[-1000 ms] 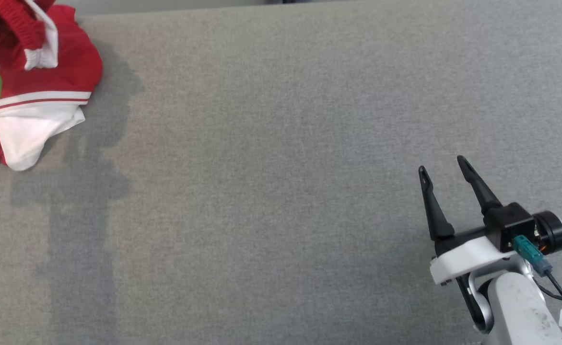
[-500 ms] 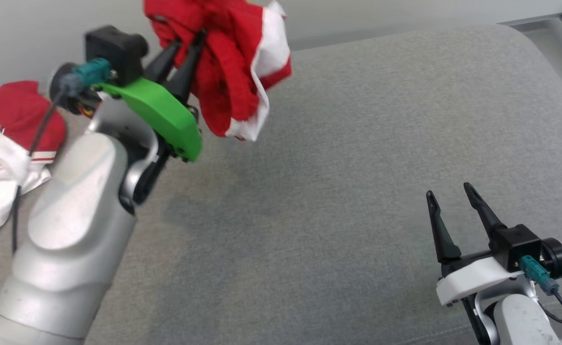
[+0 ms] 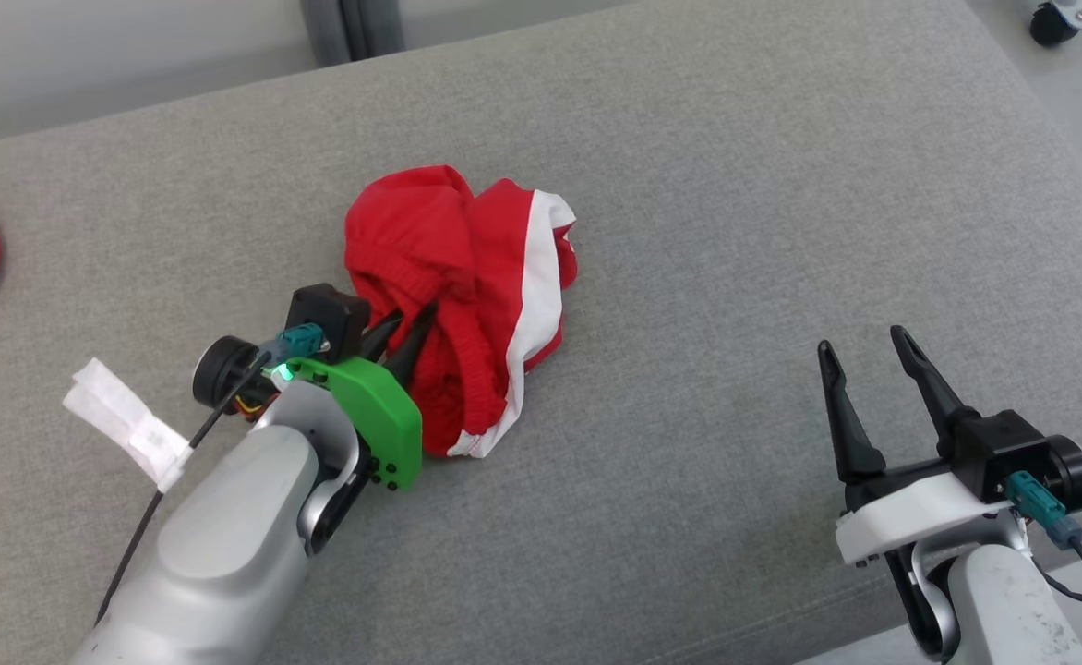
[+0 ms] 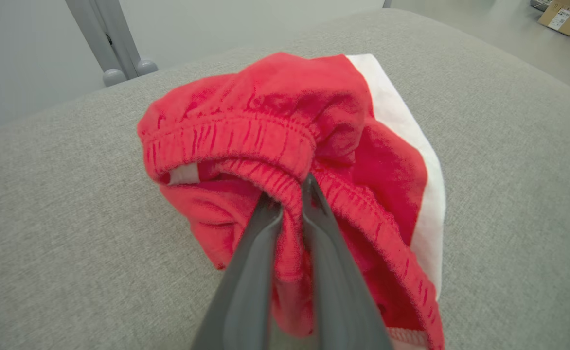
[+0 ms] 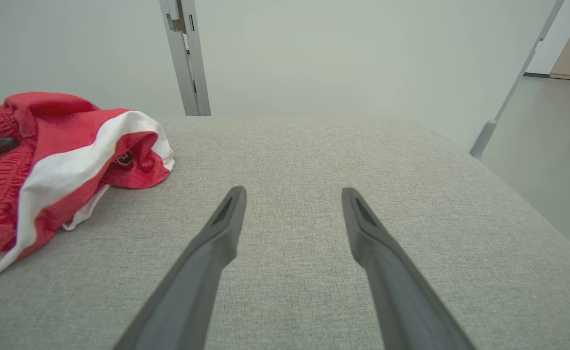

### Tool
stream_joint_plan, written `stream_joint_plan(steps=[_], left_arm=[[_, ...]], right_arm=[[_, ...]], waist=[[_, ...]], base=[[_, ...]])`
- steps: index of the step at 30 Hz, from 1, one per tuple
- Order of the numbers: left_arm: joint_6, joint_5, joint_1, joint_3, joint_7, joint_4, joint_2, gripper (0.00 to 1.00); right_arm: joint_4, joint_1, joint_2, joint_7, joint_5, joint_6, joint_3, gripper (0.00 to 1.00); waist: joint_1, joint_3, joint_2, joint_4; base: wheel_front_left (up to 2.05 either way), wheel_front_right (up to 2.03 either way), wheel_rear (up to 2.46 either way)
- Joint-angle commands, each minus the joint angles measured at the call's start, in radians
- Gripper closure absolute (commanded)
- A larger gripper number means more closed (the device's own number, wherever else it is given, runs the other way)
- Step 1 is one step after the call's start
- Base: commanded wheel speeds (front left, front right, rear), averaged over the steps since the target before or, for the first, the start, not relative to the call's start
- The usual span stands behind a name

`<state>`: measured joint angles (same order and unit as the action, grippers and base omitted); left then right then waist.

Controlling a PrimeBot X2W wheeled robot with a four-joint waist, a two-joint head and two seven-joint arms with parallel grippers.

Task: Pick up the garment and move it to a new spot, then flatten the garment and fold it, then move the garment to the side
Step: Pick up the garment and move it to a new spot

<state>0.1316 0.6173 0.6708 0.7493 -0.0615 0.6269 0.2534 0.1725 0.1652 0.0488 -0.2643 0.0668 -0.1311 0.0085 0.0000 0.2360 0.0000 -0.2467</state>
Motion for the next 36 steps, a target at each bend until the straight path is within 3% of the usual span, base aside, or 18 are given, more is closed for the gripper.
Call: stream_joint_plan(steps=[1,12,13,14,15,24,36], left_arm=[[-0.002,0.004,-0.005,0.009,-0.019,0.026,0.01,1.0],[-0.002,-0.018,0.055,0.076,-0.137,0.193,0.001,1.0],[-0.002,-0.013,0.057,0.079,-0.142,0.2,-0.002,0.87],[-0.002,-0.009,0.058,0.082,-0.15,0.206,-0.006,0.56],[-0.002,-0.003,0.058,0.081,-0.158,0.209,-0.008,0.02],[-0.011,0.025,-0.007,0.019,-0.204,0.191,-0.04,0.0],[-0.069,-0.113,-0.324,-0.243,-0.203,-0.126,-0.051,0.0]], right_arm=[[-0.002,0.011,0.003,0.0,0.0,0.001,-0.003,0.0],[0.01,0.019,0.003,0.0,-0.016,0.001,0.005,0.0],[0.011,0.017,0.003,0.0,-0.017,0.001,0.007,0.0],[0.012,0.014,0.003,0.0,-0.017,0.001,0.007,0.0],[0.013,0.011,0.003,0.0,-0.017,0.001,0.007,0.0],[0.021,-0.025,0.003,0.0,-0.034,0.001,0.006,0.0],[0.027,-0.082,0.003,0.0,-0.05,0.001,0.004,0.0]], waist=[[0.0,0.026,0.0,-0.012],[0.0,0.003,0.0,0.025],[0.0,-0.001,0.0,0.028],[0.0,-0.01,0.0,0.033],[0.0,-0.015,0.0,0.036],[0.0,-0.101,0.0,0.084],[0.0,-0.219,0.0,0.149]], base=[[0.0,0.0,0.0],[0.0,0.0,0.0],[0.0,0.0,0.0],[0.0,0.0,0.0],[0.0,0.0,0.0],[0.0,0.0,0.0],[0.0,0.0,0.0]])
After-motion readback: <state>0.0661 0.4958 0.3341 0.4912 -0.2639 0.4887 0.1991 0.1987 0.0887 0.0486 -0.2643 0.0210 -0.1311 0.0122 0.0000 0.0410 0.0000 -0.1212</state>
